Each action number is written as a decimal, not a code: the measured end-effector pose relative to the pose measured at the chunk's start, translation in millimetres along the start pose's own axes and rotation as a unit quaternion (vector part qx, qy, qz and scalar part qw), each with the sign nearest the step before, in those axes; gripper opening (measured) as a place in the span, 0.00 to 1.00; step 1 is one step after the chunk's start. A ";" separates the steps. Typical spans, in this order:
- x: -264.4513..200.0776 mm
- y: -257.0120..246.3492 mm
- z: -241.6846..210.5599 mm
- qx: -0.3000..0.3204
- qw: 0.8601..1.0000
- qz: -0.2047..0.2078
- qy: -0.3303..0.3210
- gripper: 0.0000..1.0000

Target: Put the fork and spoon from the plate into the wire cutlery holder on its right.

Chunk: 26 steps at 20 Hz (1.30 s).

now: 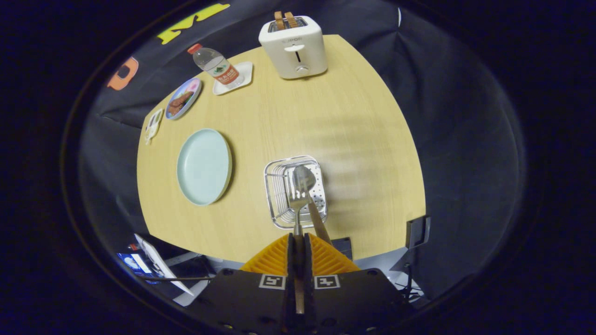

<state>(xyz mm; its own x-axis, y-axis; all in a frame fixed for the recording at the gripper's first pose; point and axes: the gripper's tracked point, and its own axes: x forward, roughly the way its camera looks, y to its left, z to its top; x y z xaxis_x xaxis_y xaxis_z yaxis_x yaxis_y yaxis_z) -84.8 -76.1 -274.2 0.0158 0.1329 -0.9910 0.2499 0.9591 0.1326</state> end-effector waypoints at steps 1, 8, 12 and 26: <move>-0.4 1.8 1.5 0.003 1.000 0.003 0.001 0.08; -19.7 20.8 24.8 0.000 0.997 0.027 -0.067 0.50; -65.1 41.7 59.7 -0.041 0.980 0.028 -0.194 0.90; -293.4 138.5 76.1 -0.099 0.779 0.063 -0.616 0.96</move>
<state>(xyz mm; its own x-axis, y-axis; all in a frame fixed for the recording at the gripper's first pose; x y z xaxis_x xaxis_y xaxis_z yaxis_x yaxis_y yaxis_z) 18.8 -1.2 33.5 0.9759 0.0061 -0.2182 0.0182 0.9938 0.1094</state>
